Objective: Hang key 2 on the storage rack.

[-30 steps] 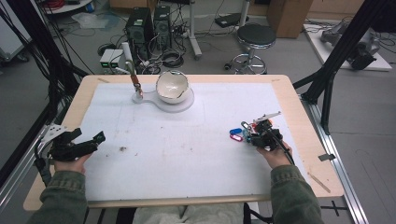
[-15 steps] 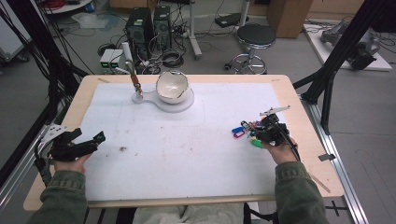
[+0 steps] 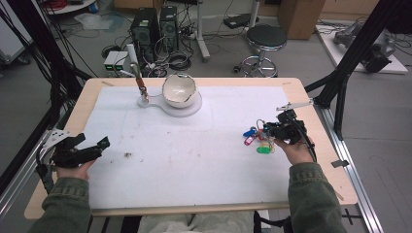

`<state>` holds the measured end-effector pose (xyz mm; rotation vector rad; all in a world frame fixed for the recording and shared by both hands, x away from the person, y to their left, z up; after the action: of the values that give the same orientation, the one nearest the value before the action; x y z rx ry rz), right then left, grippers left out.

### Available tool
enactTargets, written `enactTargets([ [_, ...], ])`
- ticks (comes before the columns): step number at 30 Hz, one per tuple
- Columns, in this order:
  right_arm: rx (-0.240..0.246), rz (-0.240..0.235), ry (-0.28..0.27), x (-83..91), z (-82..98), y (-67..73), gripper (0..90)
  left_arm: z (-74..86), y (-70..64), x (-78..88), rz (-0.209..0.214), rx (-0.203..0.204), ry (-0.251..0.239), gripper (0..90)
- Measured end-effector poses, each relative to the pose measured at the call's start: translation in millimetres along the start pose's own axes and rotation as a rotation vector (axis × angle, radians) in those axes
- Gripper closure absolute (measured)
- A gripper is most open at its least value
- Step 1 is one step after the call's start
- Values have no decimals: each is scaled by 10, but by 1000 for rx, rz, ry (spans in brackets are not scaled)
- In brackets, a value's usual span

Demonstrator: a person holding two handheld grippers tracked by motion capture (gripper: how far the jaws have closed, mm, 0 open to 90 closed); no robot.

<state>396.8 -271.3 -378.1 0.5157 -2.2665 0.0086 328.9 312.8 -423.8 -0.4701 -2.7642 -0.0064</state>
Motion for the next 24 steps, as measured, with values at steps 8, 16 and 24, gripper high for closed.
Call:
enactTargets([
  [8,17,-6,-28,101,-98,98,780,-4,-3,-9,6,2,-1,17],
  [16,-10,-54,-71,217,-219,209,780,-6,-13,-7,11,-1,-1,17],
  [24,12,-96,-109,320,-376,380,780,-6,-28,-15,20,-5,2,17],
])
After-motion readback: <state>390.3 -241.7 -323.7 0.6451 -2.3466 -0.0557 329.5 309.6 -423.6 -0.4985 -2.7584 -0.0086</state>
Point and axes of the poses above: each handheld gripper's, and its own axes: x roughly backward along the jaws, z roughly out of its underside, y roughly to its left, the point moved 4 cm from there along -x, roughly forward along the jaws, and after that the axes turned 11 degrees about -x, right-handed, at the moved point
